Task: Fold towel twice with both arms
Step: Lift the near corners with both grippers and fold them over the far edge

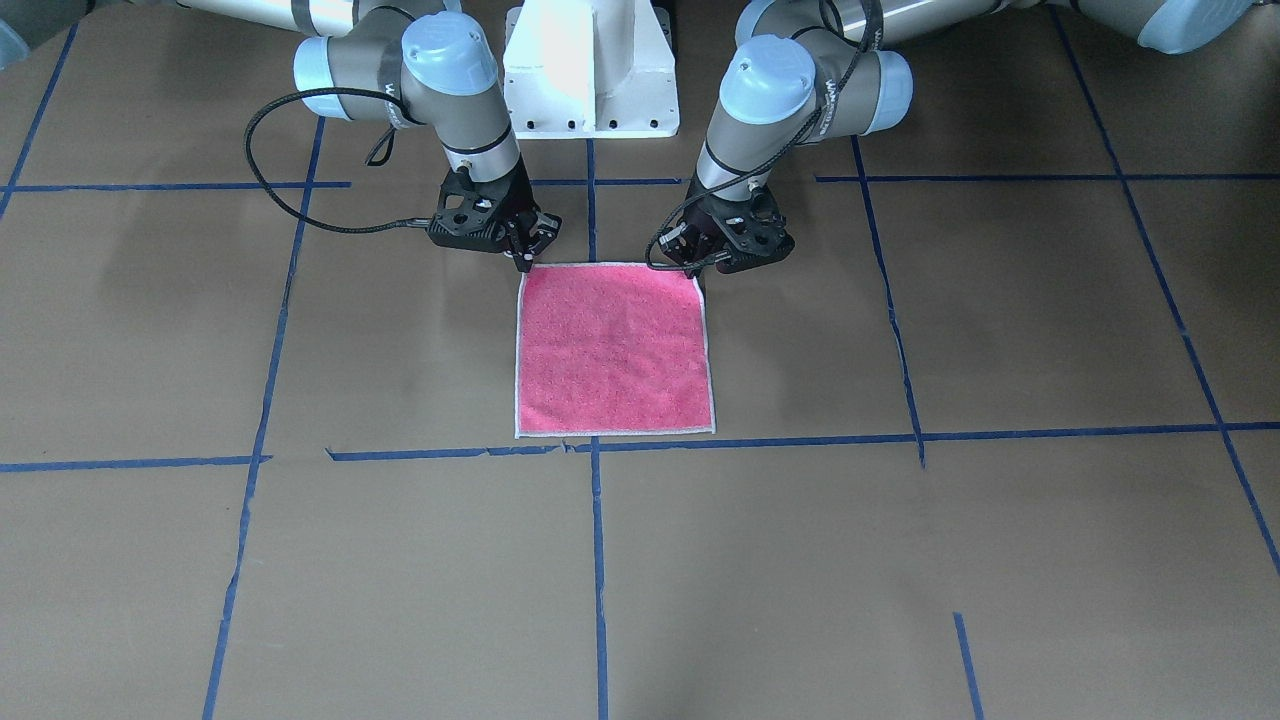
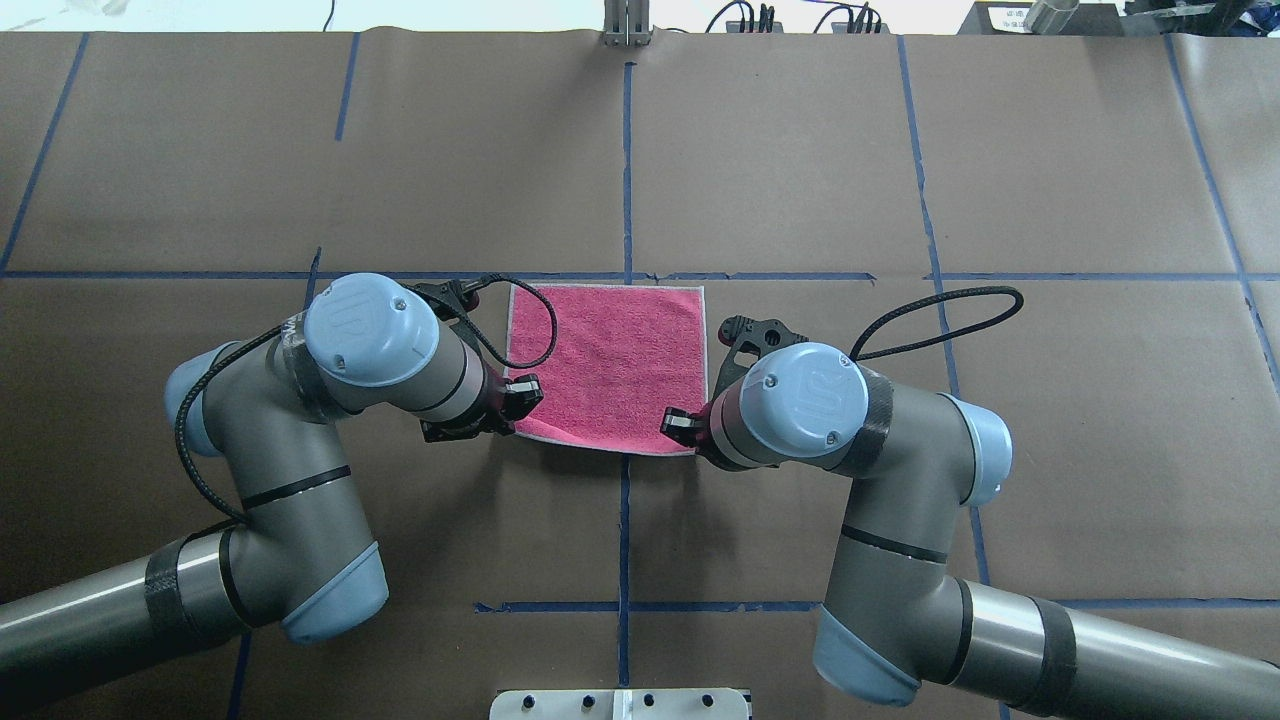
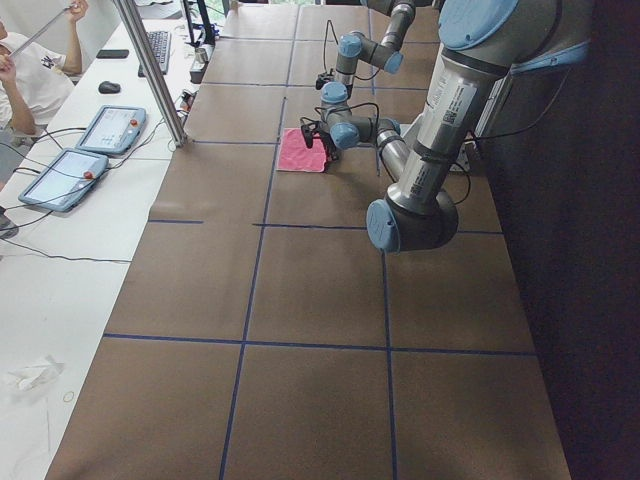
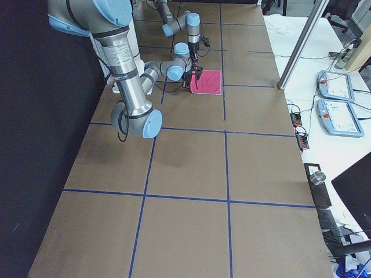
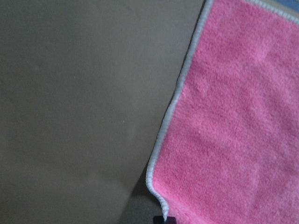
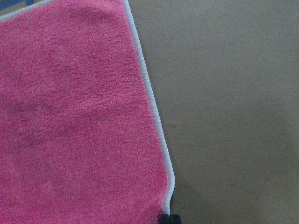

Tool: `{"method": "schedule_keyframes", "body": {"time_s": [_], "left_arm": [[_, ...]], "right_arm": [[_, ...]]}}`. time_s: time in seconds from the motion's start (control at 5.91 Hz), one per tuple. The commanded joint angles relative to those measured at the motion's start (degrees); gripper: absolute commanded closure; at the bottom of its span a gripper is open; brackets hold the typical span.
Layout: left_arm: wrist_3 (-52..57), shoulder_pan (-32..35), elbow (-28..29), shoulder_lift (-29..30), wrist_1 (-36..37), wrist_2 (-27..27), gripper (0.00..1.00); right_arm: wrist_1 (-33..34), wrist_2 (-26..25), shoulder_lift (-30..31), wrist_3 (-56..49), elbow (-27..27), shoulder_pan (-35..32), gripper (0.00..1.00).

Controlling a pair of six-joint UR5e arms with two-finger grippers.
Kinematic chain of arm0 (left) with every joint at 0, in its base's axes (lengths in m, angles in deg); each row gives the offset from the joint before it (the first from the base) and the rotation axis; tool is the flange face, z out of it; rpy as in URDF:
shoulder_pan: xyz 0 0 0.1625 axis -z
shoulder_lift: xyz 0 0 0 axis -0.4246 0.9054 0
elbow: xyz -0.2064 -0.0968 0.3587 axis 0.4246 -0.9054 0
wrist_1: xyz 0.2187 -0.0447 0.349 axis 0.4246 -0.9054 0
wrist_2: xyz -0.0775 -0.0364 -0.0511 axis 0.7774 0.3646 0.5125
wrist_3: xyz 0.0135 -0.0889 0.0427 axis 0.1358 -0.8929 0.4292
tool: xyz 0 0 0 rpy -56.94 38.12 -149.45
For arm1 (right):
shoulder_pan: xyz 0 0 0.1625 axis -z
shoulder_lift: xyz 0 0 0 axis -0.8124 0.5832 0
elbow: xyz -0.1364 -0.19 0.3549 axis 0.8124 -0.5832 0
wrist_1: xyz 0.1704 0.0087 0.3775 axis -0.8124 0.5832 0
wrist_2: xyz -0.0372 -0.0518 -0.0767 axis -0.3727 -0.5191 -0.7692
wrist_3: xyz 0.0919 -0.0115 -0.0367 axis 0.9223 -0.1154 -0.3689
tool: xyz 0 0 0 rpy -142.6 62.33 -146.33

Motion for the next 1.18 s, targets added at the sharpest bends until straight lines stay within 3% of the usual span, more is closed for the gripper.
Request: {"method": "schedule_keyframes", "body": {"time_s": [0.0, 0.51, 0.85, 1.02], "left_arm": [[0.1, 0.8, 1.1, 1.0, 0.0, 0.0, 1.00], [0.2, 4.3, 8.4, 5.8, -1.5, 0.0, 1.00], [0.2, 6.3, 14.9, 8.3, -6.3, 0.0, 1.00], [0.2, 6.4, 16.8, 9.9, -6.4, 0.0, 1.00]], "right_arm": [[-0.1, -0.1, -1.7, -0.5, -0.6, -3.0, 1.00], [-0.9, 0.1, -6.6, -0.8, -6.6, -6.5, 1.00], [-11.2, 0.1, -8.3, -1.0, -16.4, -8.4, 1.00], [-12.6, 0.1, -12.0, -1.0, -21.9, -8.7, 1.00]]}}
